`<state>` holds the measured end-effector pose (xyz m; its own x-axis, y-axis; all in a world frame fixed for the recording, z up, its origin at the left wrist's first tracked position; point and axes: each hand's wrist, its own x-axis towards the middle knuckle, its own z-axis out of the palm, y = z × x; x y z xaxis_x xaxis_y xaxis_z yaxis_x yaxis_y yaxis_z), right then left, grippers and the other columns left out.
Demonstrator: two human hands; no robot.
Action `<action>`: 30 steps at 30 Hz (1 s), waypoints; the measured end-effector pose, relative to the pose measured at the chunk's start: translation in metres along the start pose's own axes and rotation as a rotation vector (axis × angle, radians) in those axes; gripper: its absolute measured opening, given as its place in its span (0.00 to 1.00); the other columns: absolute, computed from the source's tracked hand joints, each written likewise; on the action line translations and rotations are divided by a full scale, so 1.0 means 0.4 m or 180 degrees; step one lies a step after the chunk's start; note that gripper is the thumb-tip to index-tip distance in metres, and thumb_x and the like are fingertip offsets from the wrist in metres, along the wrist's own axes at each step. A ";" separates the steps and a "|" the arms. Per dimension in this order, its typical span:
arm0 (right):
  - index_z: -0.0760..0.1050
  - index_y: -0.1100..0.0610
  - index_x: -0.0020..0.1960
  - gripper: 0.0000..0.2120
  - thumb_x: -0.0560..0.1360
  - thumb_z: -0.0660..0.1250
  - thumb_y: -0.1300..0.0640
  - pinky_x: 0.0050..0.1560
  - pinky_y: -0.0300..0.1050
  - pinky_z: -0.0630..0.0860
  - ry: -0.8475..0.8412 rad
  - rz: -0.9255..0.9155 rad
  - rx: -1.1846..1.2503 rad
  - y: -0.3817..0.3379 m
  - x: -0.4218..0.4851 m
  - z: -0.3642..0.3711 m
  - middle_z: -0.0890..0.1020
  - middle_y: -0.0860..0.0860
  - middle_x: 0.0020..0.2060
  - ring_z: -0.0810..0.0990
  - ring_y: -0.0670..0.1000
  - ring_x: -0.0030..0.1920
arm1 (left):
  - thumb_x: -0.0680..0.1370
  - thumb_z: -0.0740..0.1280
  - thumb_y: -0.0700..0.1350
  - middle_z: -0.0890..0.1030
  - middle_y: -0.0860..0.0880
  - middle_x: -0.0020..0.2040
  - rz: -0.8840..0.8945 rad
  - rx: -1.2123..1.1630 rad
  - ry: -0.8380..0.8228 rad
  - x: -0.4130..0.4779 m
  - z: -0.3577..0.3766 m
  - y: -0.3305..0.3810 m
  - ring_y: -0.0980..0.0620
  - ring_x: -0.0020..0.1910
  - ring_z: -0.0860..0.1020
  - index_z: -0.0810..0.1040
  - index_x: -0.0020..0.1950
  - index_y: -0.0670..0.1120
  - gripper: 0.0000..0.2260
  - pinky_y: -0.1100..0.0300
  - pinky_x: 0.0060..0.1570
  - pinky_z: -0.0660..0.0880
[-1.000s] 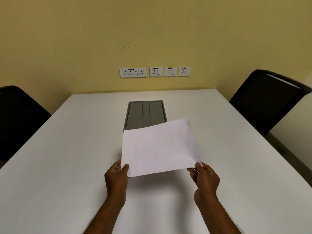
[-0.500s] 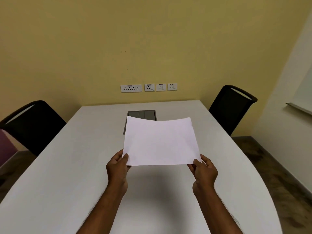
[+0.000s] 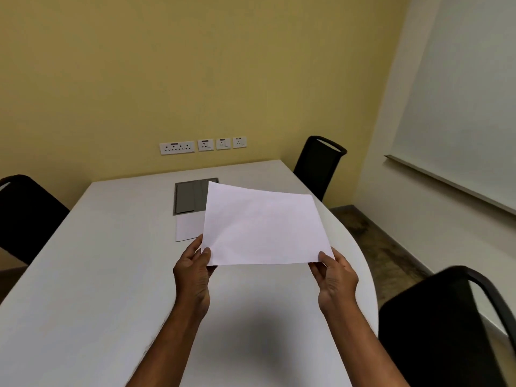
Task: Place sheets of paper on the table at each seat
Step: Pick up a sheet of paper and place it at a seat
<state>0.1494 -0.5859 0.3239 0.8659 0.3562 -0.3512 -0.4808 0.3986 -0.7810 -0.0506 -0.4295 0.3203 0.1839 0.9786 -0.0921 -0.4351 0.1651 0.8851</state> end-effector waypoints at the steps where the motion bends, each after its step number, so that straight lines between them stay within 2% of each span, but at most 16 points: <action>1: 0.80 0.58 0.57 0.13 0.75 0.70 0.69 0.53 0.55 0.83 -0.0004 0.0070 0.0082 -0.017 -0.013 -0.024 0.85 0.56 0.50 0.86 0.58 0.49 | 0.79 0.65 0.33 0.82 0.46 0.63 -0.0032 -0.0033 -0.0033 -0.026 0.007 -0.003 0.46 0.61 0.81 0.78 0.67 0.47 0.18 0.59 0.50 0.82; 5: 0.77 0.62 0.64 0.17 0.76 0.68 0.69 0.55 0.56 0.82 -0.0066 0.0202 0.0245 -0.088 -0.044 -0.105 0.85 0.59 0.52 0.86 0.57 0.49 | 0.79 0.65 0.33 0.81 0.44 0.64 -0.0150 -0.0111 -0.0210 -0.118 0.043 -0.007 0.45 0.61 0.81 0.77 0.68 0.46 0.18 0.54 0.56 0.79; 8: 0.77 0.61 0.61 0.13 0.78 0.66 0.68 0.50 0.54 0.82 -0.0151 0.0218 0.0267 -0.143 -0.056 -0.158 0.85 0.59 0.52 0.87 0.55 0.45 | 0.80 0.64 0.33 0.81 0.44 0.64 -0.0150 -0.0211 -0.0338 -0.180 0.084 -0.007 0.45 0.61 0.81 0.76 0.69 0.45 0.19 0.59 0.52 0.82; 12: 0.74 0.63 0.67 0.18 0.78 0.66 0.68 0.59 0.59 0.80 -0.0216 0.0158 0.0263 -0.232 -0.056 -0.245 0.84 0.61 0.55 0.85 0.59 0.52 | 0.80 0.63 0.32 0.81 0.43 0.63 -0.0147 -0.0354 -0.0358 -0.284 0.165 -0.028 0.48 0.57 0.82 0.75 0.69 0.43 0.19 0.61 0.49 0.82; 16: 0.75 0.63 0.66 0.17 0.78 0.66 0.67 0.59 0.60 0.80 -0.0354 0.0130 0.0184 -0.342 -0.049 -0.348 0.84 0.62 0.54 0.85 0.59 0.52 | 0.79 0.63 0.30 0.80 0.40 0.63 -0.0134 -0.0417 -0.0300 -0.402 0.253 -0.071 0.46 0.56 0.81 0.75 0.69 0.41 0.19 0.61 0.49 0.82; 18: 0.76 0.63 0.64 0.14 0.78 0.66 0.67 0.54 0.58 0.82 -0.0385 0.0136 0.0130 -0.397 -0.040 -0.405 0.85 0.60 0.52 0.86 0.58 0.49 | 0.80 0.62 0.30 0.80 0.40 0.64 -0.0110 -0.0412 -0.0239 -0.468 0.298 -0.096 0.44 0.58 0.80 0.74 0.70 0.40 0.19 0.61 0.50 0.81; 21: 0.78 0.60 0.58 0.10 0.78 0.67 0.67 0.36 0.47 0.83 -0.0413 0.0153 0.0027 -0.480 -0.010 -0.498 0.85 0.57 0.46 0.87 0.52 0.38 | 0.80 0.62 0.30 0.80 0.40 0.64 -0.0055 -0.0440 -0.0144 -0.572 0.375 -0.136 0.43 0.58 0.80 0.74 0.70 0.40 0.19 0.61 0.49 0.81; 23: 0.78 0.58 0.54 0.08 0.78 0.67 0.67 0.28 0.41 0.81 -0.0401 0.0167 0.0010 -0.529 0.011 -0.544 0.85 0.54 0.44 0.87 0.49 0.34 | 0.79 0.62 0.30 0.80 0.40 0.64 -0.0056 -0.0444 -0.0089 -0.624 0.422 -0.157 0.43 0.59 0.80 0.74 0.70 0.40 0.19 0.60 0.49 0.81; 27: 0.78 0.54 0.48 0.07 0.78 0.68 0.66 0.28 0.39 0.80 -0.0478 0.0163 -0.0073 -0.619 0.066 -0.602 0.84 0.51 0.42 0.86 0.48 0.38 | 0.79 0.62 0.30 0.80 0.41 0.63 0.0013 -0.0412 0.0023 -0.694 0.516 -0.190 0.44 0.57 0.80 0.75 0.69 0.40 0.18 0.61 0.48 0.81; 30: 0.78 0.52 0.45 0.09 0.78 0.68 0.66 0.27 0.39 0.80 -0.0600 0.0198 -0.0054 -0.665 0.113 -0.600 0.84 0.51 0.42 0.86 0.48 0.34 | 0.80 0.62 0.31 0.80 0.42 0.62 0.0128 -0.0384 0.0091 -0.696 0.578 -0.198 0.46 0.56 0.81 0.75 0.69 0.40 0.18 0.61 0.48 0.82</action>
<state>0.3494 -0.8786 0.3918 0.7925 0.5324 -0.2975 -0.5289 0.3569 -0.7700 0.1364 -0.7434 0.3810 0.1397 0.9876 -0.0723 -0.5447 0.1376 0.8272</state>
